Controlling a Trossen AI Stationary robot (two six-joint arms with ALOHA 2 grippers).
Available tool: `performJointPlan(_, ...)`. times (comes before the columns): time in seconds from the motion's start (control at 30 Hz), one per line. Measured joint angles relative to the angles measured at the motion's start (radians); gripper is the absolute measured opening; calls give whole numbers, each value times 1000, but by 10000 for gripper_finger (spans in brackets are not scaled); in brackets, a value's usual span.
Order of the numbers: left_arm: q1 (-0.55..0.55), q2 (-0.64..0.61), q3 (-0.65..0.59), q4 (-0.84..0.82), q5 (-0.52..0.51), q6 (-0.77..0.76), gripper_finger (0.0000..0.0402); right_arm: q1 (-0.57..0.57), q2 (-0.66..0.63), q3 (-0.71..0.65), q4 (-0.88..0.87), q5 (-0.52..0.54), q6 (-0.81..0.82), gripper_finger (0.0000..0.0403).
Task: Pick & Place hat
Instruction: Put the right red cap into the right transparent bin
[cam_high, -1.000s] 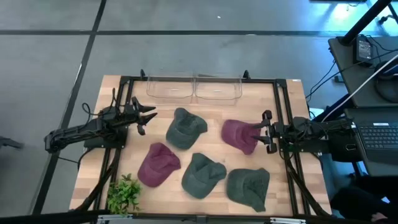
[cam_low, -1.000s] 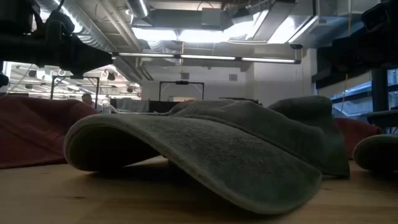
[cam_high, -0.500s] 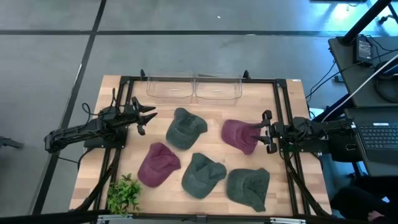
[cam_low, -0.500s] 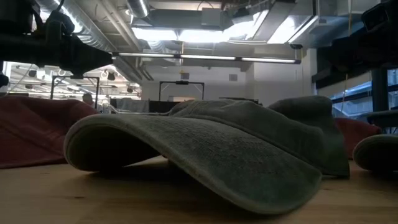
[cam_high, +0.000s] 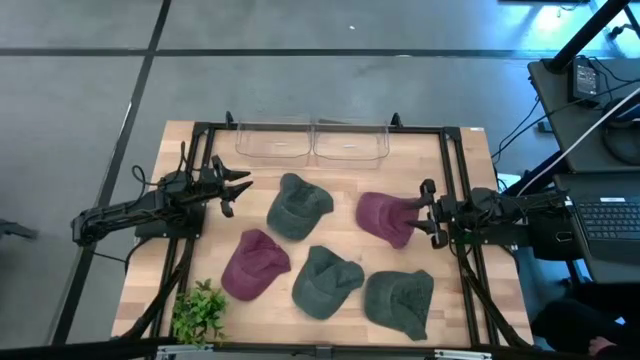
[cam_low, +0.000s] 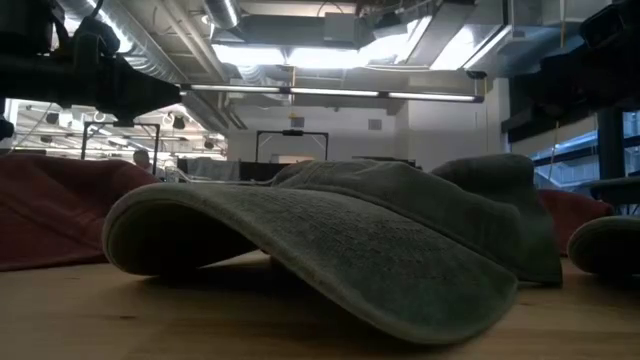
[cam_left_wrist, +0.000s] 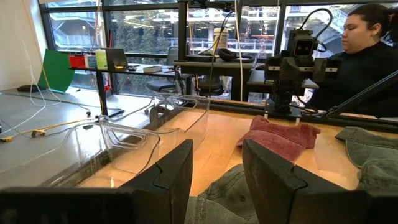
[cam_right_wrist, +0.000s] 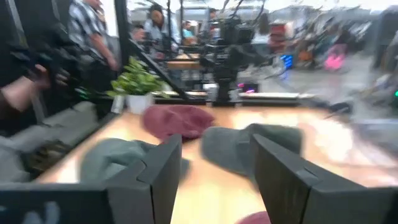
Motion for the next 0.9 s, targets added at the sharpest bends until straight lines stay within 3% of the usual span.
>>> performJointPlan(0.17, 0, 0, 0, 0, 0, 0, 134, 0, 0, 0, -19, -70, 165, 190)
performJointPlan(0.37, 0, 0, 0, 0, 0, 0, 136, 0, 74, 16, -28, 86, 236, 190)
performJointPlan(0.53, 0, 0, 0, 0, 0, 0, 134, 1, 244, 114, -71, 104, 234, 190)
performJointPlan(0.7, 0, 0, 0, 0, -3, 0, 136, 1, 456, 303, -407, 172, 345, 190)
performJointPlan(0.8, 0, 0, 0, 0, -3, 0, 136, 2, 590, 394, -630, 169, 490, 190)
performJointPlan(0.9, 0, 0, 0, 0, -3, 0, 134, 9, 710, 433, -731, 120, 583, 190)
